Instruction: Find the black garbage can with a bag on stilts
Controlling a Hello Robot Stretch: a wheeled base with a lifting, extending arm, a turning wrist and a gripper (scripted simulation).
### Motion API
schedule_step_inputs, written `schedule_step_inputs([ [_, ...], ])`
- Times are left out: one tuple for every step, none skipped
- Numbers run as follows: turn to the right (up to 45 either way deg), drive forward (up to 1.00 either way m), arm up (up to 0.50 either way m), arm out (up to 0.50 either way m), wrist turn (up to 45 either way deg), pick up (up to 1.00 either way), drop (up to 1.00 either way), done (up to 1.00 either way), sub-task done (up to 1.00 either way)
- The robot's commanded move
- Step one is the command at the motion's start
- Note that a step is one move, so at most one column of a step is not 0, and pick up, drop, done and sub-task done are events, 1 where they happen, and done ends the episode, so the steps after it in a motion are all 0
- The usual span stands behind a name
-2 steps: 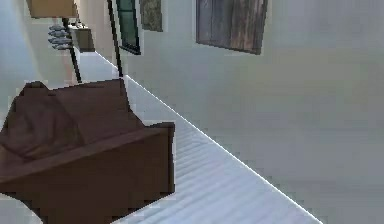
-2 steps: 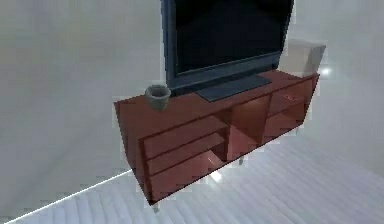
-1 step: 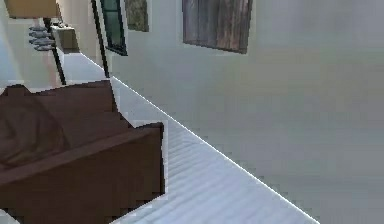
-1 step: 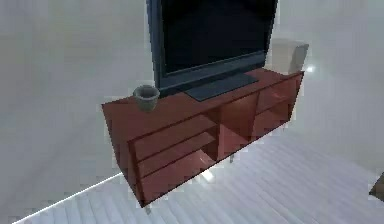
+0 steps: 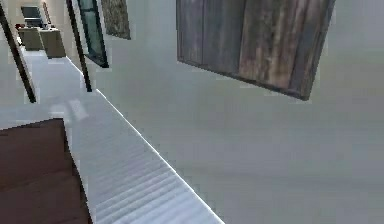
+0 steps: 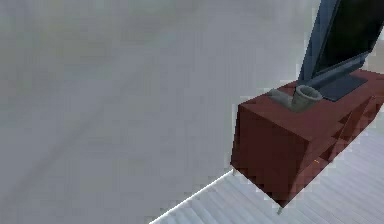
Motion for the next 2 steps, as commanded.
schedule_step_inputs([
  [6.0,0.0,0.0,0.0,0.0,0.0,0.0,0.0,0.0],
  [0.0,0.45,0.0,0.0,0.0,0.0,0.0,0.0,0.0],
])
